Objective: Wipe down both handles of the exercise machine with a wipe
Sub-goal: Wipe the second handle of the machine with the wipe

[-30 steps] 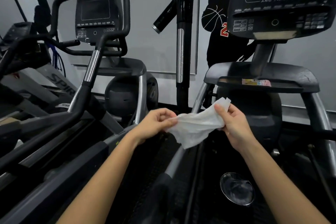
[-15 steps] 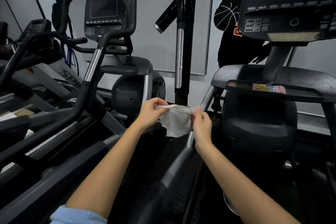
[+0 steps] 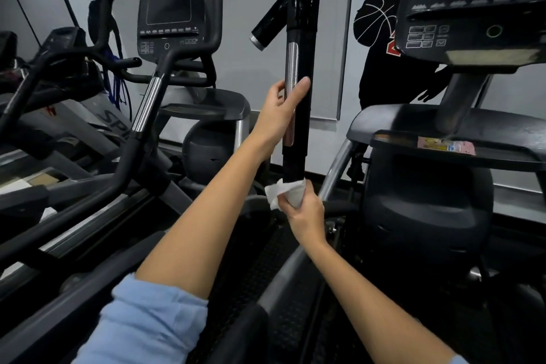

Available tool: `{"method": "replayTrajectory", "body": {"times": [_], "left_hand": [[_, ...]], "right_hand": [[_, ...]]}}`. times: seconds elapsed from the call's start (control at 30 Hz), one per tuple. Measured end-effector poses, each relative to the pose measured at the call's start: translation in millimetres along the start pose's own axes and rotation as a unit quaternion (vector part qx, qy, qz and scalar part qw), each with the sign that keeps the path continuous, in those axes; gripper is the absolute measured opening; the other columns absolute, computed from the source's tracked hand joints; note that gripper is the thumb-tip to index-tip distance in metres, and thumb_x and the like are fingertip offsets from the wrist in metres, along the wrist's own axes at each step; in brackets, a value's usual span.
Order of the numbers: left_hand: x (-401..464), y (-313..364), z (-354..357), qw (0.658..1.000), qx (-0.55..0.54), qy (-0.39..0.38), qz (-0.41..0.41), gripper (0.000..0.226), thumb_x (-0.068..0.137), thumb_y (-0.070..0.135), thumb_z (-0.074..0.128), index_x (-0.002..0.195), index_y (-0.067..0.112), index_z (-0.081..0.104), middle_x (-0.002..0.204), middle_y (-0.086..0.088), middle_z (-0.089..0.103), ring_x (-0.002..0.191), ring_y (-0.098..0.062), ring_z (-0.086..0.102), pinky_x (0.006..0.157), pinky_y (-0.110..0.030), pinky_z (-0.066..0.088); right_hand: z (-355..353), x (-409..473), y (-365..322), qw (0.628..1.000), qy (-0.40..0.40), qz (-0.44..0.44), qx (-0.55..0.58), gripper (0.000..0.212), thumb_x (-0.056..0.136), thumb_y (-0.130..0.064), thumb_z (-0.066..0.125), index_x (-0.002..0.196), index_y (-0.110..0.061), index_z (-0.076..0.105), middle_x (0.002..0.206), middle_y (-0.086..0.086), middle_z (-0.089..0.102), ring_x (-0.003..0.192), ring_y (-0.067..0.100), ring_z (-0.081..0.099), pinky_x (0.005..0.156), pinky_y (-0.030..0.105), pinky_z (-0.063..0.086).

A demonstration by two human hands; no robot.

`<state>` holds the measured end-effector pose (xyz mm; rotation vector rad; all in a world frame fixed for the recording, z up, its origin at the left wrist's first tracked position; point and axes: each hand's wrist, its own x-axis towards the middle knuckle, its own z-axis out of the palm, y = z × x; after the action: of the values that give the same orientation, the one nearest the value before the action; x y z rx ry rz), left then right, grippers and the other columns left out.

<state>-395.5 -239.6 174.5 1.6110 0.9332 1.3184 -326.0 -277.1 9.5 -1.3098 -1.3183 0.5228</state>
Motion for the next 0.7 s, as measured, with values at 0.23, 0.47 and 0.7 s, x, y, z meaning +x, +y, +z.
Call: {"method": "replayTrajectory", "body": {"times": [0.23,0.47,0.7], "left_hand": [[7.1,0.3,4.3,0.997,0.023,-0.04,0.056,0.027,0.094,0.036,0.051,0.105,0.015,0.039,0.077,0.002,0.051,0.08,-0.021,0.06,0.05,-0.016,0.046],[6.2,-2.2,5.0,0.996,0.036,-0.032,0.07,0.025,0.094,0.038,0.05,0.102,0.016,0.039,0.078,0.002,0.052,0.079,-0.017,0.06,0.044,-0.013,0.042],[6.6,-4.5,2.9,0.996,0.05,-0.036,0.07,0.032,0.093,0.042,0.049,0.106,0.015,0.039,0.078,0.001,0.052,0.081,-0.022,0.059,0.049,-0.02,0.046]], "right_hand": [[-6.4,24.7,-39.0,0.996,-0.013,0.02,0.085,0.019,0.08,-0.021,0.069,0.091,-0.012,0.058,0.085,0.001,0.065,0.085,0.018,0.064,0.076,0.037,0.056],[-2.1,10.4,-18.3,1.0,0.006,0.012,0.028,0.034,0.08,-0.024,0.071,0.109,-0.014,0.057,0.093,0.005,0.068,0.09,0.023,0.066,0.08,0.038,0.054],[-3.5,5.7,-1.4,0.996,-0.004,-0.033,-0.085,0.046,0.073,-0.038,0.072,0.102,-0.005,0.056,0.087,0.01,0.068,0.082,0.027,0.066,0.072,0.042,0.054]]}}
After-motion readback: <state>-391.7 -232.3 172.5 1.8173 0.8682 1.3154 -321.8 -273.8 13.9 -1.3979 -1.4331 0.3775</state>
